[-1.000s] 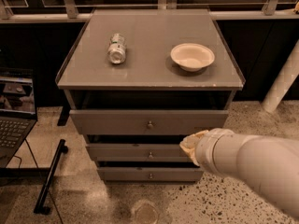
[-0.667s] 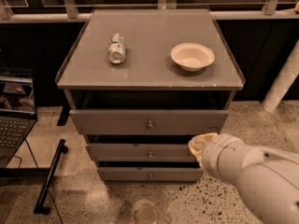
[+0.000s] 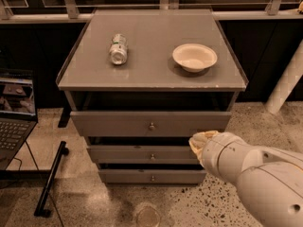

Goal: Open top drawer

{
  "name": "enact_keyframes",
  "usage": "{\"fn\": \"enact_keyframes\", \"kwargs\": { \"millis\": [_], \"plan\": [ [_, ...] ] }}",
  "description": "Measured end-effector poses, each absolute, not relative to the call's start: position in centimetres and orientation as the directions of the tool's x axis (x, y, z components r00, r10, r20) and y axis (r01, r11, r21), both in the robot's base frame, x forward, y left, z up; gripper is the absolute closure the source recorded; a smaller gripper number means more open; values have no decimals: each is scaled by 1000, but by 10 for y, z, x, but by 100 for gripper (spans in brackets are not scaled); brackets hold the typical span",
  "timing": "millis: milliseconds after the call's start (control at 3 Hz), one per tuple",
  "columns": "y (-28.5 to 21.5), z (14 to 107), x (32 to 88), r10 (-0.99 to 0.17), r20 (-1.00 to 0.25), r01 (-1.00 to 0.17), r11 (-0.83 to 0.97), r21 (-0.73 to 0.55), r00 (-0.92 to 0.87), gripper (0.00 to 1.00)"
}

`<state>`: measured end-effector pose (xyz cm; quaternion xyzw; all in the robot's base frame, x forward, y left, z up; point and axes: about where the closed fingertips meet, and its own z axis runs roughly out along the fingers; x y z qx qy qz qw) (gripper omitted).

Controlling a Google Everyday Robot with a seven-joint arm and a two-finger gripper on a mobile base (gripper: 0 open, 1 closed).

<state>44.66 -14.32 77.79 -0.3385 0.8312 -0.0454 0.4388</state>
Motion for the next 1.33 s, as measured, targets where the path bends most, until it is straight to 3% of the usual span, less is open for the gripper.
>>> {"fn": "enact_keyframes", "kwargs": {
  "millis": [667, 1000, 1333],
  "plan": [
    [-159, 735, 492, -517, -739, -522, 811, -263, -431, 100],
    [-201, 725, 546, -507, -746, -473, 831, -292, -431, 100],
    [-201, 725, 546, -507, -746, -473, 831, -292, -431, 100]
  ]
}}
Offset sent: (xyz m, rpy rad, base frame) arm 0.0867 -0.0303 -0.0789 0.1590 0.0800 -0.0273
